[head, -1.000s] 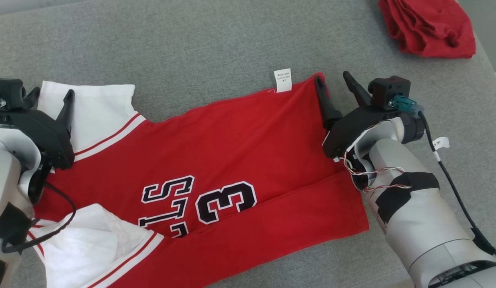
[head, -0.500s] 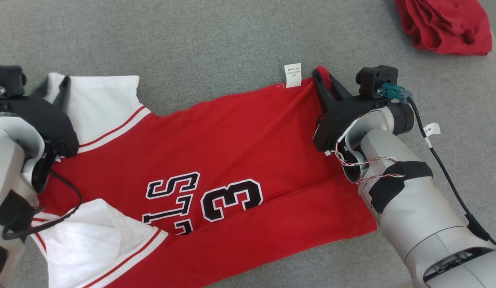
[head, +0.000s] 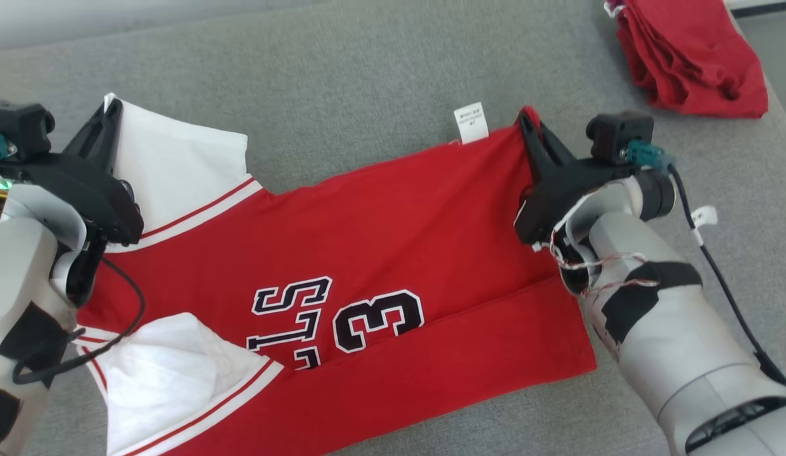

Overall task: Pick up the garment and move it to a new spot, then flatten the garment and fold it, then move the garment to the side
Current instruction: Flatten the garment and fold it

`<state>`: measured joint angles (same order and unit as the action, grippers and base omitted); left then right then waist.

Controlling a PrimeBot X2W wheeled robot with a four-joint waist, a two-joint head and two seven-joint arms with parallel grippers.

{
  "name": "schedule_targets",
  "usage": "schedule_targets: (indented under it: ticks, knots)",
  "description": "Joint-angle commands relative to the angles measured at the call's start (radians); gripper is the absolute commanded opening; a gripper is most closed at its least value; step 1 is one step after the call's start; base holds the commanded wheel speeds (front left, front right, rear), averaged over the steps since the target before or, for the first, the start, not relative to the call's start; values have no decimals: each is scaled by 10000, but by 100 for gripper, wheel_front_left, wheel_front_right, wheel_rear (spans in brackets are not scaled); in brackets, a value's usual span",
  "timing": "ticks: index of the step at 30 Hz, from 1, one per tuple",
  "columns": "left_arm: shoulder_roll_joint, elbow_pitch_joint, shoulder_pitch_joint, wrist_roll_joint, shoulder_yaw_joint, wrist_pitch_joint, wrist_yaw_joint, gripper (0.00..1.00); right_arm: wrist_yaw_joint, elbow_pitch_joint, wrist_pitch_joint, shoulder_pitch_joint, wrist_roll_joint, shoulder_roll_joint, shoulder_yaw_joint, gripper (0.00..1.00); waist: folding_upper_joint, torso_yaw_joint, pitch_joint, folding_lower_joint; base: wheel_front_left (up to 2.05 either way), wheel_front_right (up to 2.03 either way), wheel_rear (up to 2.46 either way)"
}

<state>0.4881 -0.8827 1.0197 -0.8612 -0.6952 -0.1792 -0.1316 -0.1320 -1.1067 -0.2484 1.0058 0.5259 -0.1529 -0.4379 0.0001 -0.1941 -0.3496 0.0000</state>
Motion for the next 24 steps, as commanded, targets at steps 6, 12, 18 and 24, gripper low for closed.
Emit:
schedule_targets:
  ticks: [6, 12, 18, 24]
  knots:
    - [158, 773, -927, -394, -85, -618, 28, 0, 27, 426, -107, -921, 547, -369, -319, 0, -1, 355, 680, 0, 0, 0, 0]
    - [266, 1988, -2224, -520, 243, -843, 68, 0, 27, 1120, -150, -1907, 1113, -840, -567, 0, -1, 668, 1121, 0, 0, 0, 0]
    - [309, 3998, -4338, -448, 1162, -854, 285, 0, 27, 1804, -168, -2882, 1588, -1249, -568, 0, -1, 901, 1555, 0, 0, 0, 0]
    - [42, 5669, -6226, -136, 1911, -858, 769, 0, 27, 2648, -171, -3818, 1787, -1622, -139, 0, -1, 1175, 1920, 0, 0, 0, 0]
